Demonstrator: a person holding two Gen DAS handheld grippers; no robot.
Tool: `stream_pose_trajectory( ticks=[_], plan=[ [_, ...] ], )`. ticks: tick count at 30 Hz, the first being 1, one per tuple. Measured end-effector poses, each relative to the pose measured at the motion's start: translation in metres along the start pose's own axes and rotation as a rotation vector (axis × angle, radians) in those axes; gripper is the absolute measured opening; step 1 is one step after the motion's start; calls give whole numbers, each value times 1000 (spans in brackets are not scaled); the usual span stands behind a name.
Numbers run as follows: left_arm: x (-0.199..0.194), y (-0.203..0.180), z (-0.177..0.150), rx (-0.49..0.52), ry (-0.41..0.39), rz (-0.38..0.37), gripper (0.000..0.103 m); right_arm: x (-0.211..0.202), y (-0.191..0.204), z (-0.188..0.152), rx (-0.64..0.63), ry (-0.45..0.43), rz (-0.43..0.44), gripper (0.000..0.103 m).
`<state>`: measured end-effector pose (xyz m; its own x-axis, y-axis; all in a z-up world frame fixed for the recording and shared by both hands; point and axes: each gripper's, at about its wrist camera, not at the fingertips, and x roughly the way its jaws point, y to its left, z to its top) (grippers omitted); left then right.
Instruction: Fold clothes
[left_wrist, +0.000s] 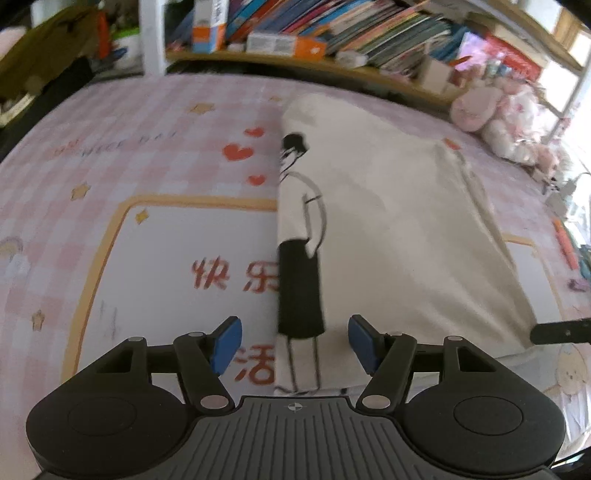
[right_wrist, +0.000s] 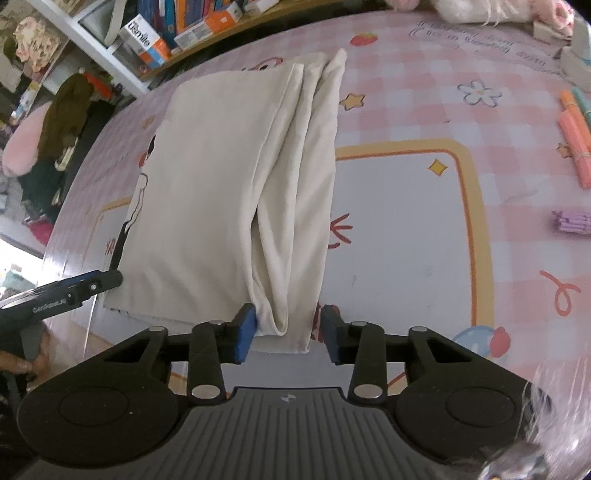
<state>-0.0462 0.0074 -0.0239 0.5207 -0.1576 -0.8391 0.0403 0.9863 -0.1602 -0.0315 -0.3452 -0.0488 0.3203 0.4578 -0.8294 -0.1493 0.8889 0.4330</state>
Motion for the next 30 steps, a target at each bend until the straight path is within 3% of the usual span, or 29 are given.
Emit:
stream_pose_trajectory(
  ticks=[4,6,8,16,22,26,30],
  plan=[
    [0,1,-2,-22,-9,-17,60,4,0,3,-22,12,20,22],
    [1,-2,-1,-10,-12,-31,43,7,-1,4,-25,13,32,19],
    [4,-5,3,-1,-15,-45,33,8,-2,6,-25,10,40,17],
    [32,-6,38,-34,-64,-52,33,23,2,29,-10,-44,35,15],
    [39,1,63,-72,-103,-40,25,30,8,51,5,-73,43,14],
    [33,3,63,-54,-103,-27,25,26,3,51,40,-85,65,14],
    [15,0,51,6,-168,-15,26,22,0,47,72,-95,69,14]
  ],
)
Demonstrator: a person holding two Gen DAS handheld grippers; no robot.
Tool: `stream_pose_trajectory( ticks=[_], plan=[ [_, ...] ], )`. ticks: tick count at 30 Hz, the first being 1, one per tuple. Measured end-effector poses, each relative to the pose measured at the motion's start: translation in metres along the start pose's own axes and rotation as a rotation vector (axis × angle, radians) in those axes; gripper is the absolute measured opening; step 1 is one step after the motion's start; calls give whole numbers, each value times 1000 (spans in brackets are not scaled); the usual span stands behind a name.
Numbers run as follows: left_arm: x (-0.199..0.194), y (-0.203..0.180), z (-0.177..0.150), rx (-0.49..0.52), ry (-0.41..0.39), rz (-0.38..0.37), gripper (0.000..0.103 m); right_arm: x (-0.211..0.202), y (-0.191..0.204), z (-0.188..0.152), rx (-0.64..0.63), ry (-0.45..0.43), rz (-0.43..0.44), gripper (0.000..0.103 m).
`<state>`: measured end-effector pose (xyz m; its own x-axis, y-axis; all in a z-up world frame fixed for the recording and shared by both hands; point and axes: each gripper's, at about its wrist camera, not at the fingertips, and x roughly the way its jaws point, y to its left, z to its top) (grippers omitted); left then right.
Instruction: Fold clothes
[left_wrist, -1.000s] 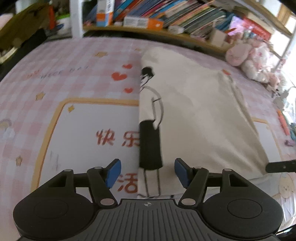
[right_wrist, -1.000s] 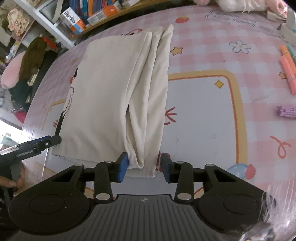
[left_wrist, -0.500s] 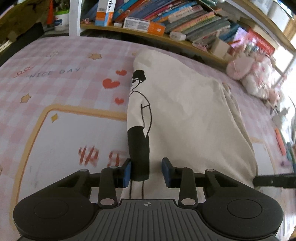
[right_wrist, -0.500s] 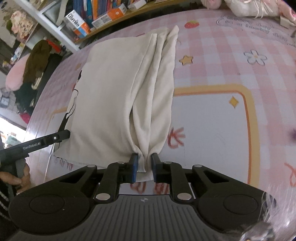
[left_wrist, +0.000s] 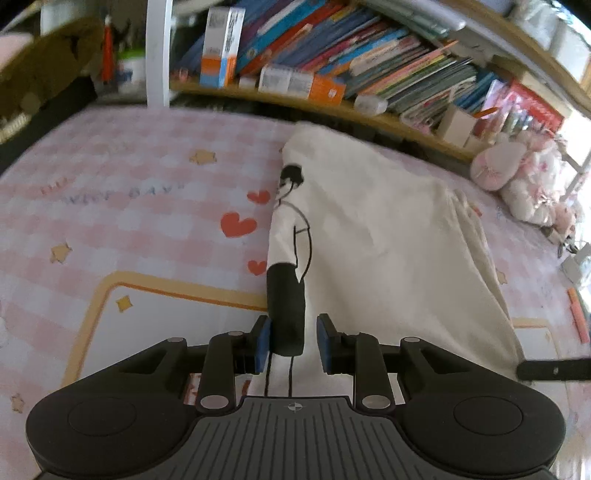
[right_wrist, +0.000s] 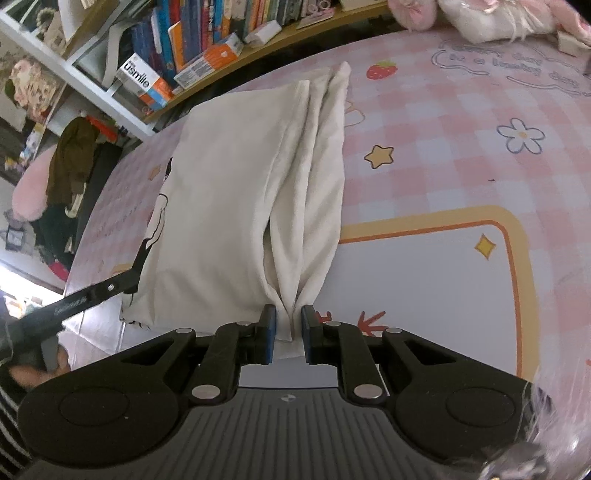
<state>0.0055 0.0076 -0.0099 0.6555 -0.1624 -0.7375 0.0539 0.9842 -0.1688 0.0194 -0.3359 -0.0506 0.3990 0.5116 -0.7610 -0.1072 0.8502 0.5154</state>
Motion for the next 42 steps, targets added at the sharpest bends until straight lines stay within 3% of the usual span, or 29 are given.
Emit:
stream_pose_trajectory(
  ticks=[2,4,5,6,9,15,23,27,35,39,42],
  plan=[
    [-12,-3,-3,44,-34,4,28,-2,1,-1,6,-4,-5,18],
    [-21,-9,-6,109,-56,25,29,-5,1,-3,18,-5,-12,31],
    [-25,-12,-8,147,-64,38,37,-6,0,-4,32,-2,-6,36],
    [-29,-16,-10,183,-72,45,51,-7,-2,-6,46,2,0,38],
    [-39,-28,-20,283,-98,40,75,-8,-9,-10,107,14,10,38],
    [-39,-48,-39,376,-60,7,78,-12,-17,-14,183,9,4,37],
    [-34,-56,-54,382,29,-62,80,-11,-16,-17,202,36,14,43],
    [-38,-62,-58,406,-12,-55,80,-5,-17,-16,224,39,17,43],
    [-34,-79,-64,562,-84,-48,84,9,-13,-8,271,27,50,41],
    [-27,-87,-66,626,-102,-36,85,16,-15,-5,300,37,50,20],
    [-23,-91,-68,671,-115,-20,85,7,-16,-6,337,18,84,14]
  ],
)
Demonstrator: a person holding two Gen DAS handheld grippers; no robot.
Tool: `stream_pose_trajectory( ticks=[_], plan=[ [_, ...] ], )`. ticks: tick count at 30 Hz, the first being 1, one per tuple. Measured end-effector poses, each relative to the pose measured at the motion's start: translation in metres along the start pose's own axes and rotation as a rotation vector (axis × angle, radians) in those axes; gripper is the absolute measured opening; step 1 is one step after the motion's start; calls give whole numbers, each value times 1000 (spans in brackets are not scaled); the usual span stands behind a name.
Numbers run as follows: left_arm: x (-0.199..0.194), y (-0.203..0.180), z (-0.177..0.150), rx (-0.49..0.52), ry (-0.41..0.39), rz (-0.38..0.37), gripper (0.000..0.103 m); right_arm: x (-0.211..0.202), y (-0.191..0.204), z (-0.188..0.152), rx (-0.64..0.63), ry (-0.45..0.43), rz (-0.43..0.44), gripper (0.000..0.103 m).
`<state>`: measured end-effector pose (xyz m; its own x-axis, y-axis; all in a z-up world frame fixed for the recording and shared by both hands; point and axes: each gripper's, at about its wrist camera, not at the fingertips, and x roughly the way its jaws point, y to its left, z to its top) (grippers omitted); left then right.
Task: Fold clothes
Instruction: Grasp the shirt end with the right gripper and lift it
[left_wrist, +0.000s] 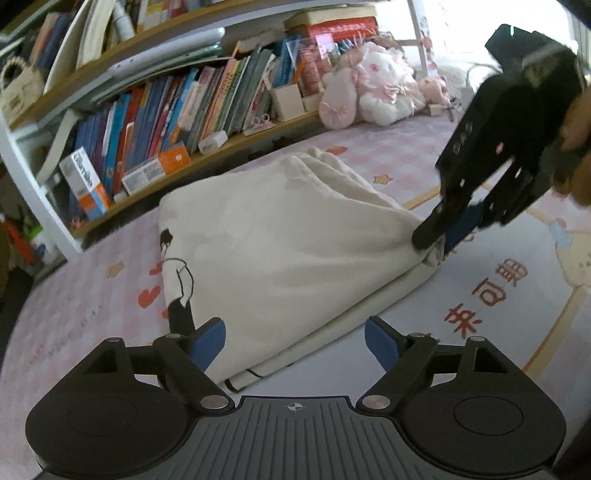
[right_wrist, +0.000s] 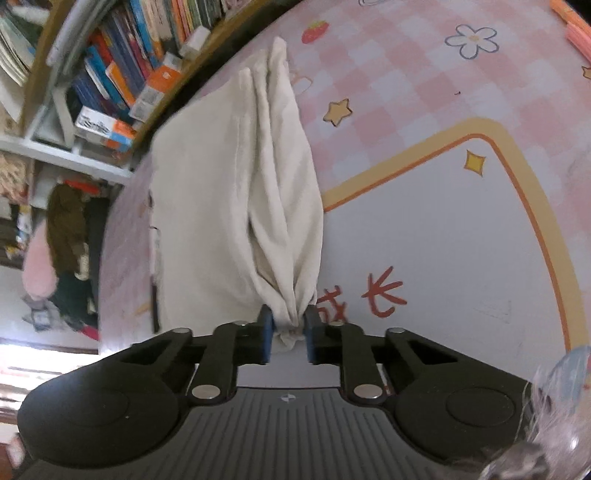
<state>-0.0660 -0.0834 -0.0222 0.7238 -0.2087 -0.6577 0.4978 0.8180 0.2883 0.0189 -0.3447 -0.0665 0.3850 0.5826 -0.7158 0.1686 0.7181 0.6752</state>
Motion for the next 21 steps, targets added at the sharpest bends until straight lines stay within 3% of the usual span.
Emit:
stream_pose_trajectory(
  ticks=[8,11,21],
  plan=[
    [17,-19,0,97,-23,24,85,-29,32,9,-32,-68,139,12],
    [24,-21,2,109,-49,71,85,-31,42,13,-44,-77,155,12],
    [32,3,5,71,-16,142,85,-35,38,10,-35,-90,142,11]
  ],
)
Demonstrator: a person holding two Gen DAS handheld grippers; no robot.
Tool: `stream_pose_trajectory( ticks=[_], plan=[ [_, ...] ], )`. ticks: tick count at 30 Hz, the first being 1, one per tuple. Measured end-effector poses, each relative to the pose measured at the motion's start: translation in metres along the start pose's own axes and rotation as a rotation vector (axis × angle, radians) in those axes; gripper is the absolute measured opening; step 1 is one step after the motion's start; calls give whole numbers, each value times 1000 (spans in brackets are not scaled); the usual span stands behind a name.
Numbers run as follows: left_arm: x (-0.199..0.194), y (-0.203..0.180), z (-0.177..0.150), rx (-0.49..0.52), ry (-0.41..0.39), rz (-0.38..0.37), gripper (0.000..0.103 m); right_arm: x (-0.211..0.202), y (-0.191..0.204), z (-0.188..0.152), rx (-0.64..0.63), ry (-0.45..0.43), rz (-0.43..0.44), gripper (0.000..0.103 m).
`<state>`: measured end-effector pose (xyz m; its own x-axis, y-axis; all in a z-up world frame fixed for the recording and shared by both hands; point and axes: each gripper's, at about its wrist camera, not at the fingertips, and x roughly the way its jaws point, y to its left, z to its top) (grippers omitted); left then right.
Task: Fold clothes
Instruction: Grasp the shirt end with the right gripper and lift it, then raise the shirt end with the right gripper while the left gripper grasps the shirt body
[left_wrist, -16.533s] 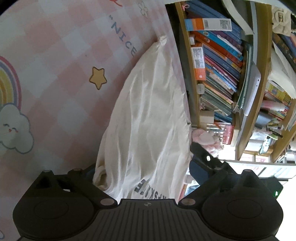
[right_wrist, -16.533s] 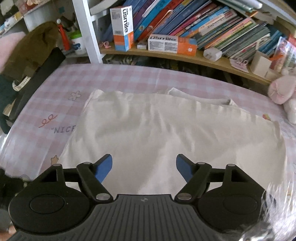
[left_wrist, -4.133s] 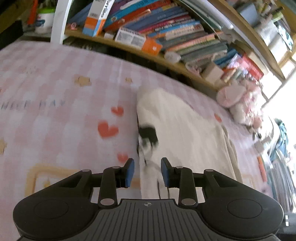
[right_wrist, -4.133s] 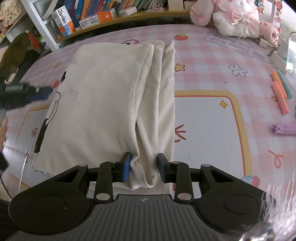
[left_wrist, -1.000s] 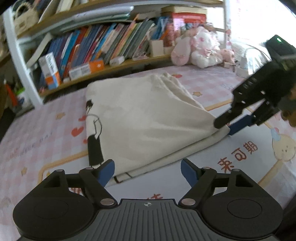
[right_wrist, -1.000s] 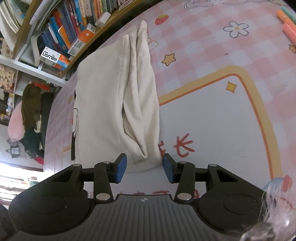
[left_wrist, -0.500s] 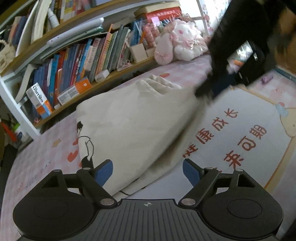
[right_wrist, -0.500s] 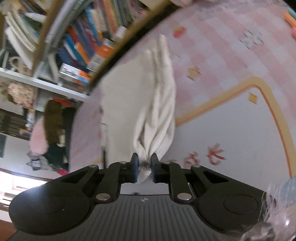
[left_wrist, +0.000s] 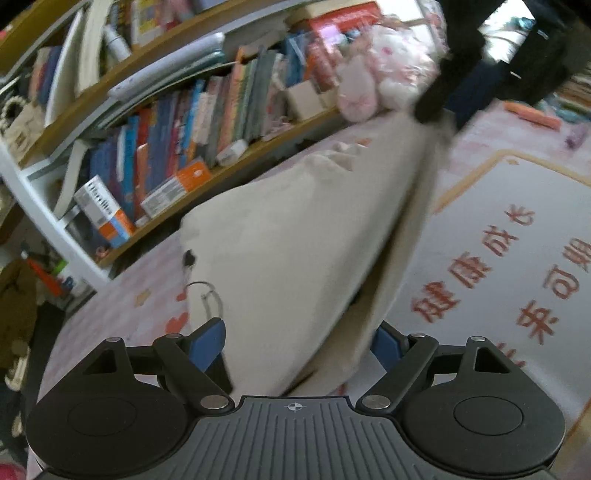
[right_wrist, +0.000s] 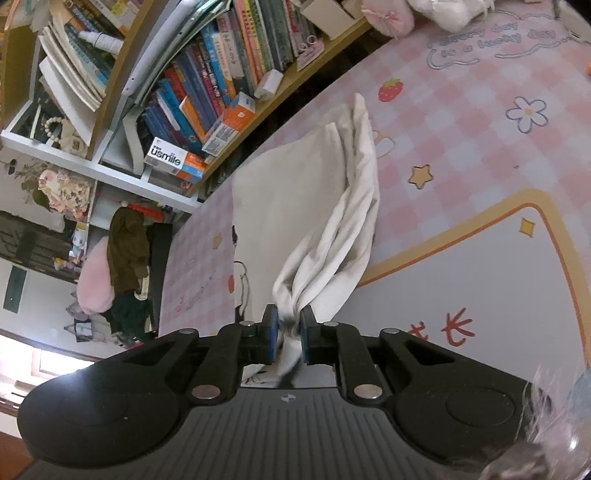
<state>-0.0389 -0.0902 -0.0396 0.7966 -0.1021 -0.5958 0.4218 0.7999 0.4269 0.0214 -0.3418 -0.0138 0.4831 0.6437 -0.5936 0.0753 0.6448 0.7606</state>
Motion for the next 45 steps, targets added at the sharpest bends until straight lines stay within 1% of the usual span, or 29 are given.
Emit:
stream_pose_trajectory(
  ticks=[4,5,6,7,9,10,11,12,14,15,16,18,20,22,24,29,33,37,39,41,43,44,45],
  plan=[
    [2,4,-2,33,3,-17,85,0,-10,-4,17,6,-28,11],
    [3,5,-3,44,4,-23,82,1,-12,-5,21,10,-36,11],
    [3,5,-4,50,0,-31,72,1,-14,-6,24,13,-45,11],
    [4,2,-5,54,-1,-44,66,2,-16,-7,27,15,-55,11],
    [4,0,-4,61,-2,-70,42,3,-19,-10,31,21,-68,12],
    [2,-2,-4,71,-7,-83,37,3,-20,-11,29,21,-75,14],
    [1,-4,-3,86,-12,-93,30,3,-20,-12,23,19,-84,16],
    [1,-6,-3,100,-17,-102,27,3,-20,-13,12,14,-99,18],
    [2,-8,-4,122,-26,-119,25,0,-19,-15,-26,0,-131,23],
    [2,-7,-4,122,-28,-126,25,-2,-17,-16,-54,-7,-153,31],
    [2,-6,-4,121,-30,-132,25,-3,-13,-19,-105,-14,-184,39],
    [2,-3,-4,116,-30,-148,25,-5,-4,-24,-235,-24,-250,44],
    [2,0,-3,113,-29,-170,25,-1,13,-38,-477,-24,-348,52],
    [3,4,-3,107,-27,-189,25,5,29,-54,-732,-18,-439,72],
    [5,8,-3,91,-24,-209,26,15,40,-78,-1006,4,-504,76],
    [8,14,-3,70,-24,-242,26,42,46,-128,-1449,27,-559,77],
    [9,19,-2,54,-24,-263,26,61,49,-152,-1650,43,-538,77],
    [10,22,-3,43,-26,-277,26,81,54,-166,-1813,51,-507,77],
    [10,23,-4,42,-28,-283,26,91,55,-168,-1861,72,-505,74],
    [11,24,-5,43,-33,-290,26,100,55,-169,-1911,85,-522,74],
    [11,25,-6,44,-38,-296,26,104,55,-168,-1950,81,-543,72],
    [11,26,-6,43,-40,-298,26,106,55,-167,-1971,82,-560,70],
    [11,26,-7,41,-43,-300,26,109,53,-166,-1994,89,-590,62]
  ],
)
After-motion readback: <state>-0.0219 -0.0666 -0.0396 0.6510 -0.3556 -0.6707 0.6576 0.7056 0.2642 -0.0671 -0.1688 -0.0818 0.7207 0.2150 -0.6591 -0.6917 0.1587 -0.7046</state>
